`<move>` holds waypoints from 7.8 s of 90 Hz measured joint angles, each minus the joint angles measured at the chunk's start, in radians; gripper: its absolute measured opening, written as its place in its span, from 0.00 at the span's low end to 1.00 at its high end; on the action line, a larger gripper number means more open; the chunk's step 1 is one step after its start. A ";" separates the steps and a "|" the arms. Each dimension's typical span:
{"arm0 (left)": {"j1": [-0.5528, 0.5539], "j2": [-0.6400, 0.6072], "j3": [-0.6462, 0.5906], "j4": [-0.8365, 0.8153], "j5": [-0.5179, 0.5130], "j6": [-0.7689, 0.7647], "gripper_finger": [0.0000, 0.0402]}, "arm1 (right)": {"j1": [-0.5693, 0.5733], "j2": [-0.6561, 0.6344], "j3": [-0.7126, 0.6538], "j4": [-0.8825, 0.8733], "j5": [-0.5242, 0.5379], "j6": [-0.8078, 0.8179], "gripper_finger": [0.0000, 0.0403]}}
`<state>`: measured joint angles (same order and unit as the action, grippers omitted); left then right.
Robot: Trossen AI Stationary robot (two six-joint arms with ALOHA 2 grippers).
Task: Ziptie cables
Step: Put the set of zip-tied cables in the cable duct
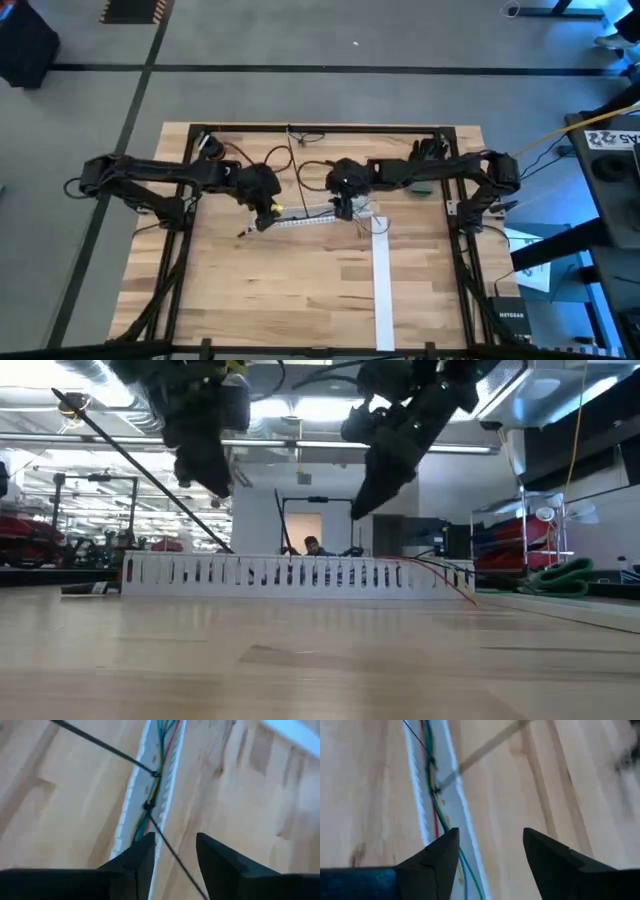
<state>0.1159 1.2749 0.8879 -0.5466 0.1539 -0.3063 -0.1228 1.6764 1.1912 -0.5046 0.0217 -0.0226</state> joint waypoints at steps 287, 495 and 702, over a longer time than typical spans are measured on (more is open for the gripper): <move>-0.010 0.083 -0.359 0.462 -0.054 0.129 0.43 | 0.279 -0.056 -0.229 -0.154 0.426 0.471 0.53; -0.011 0.083 -0.359 0.484 -0.054 0.142 0.43 | 0.279 -0.056 -0.231 -0.002 0.388 0.437 0.53; -0.025 0.069 -0.359 0.565 -0.132 0.044 0.43 | 0.247 0.032 -0.147 -0.054 0.527 0.141 0.07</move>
<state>0.0910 1.3437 0.5285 0.0189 0.0216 -0.2623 0.1242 1.7084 1.0447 -0.5583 0.5488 0.1181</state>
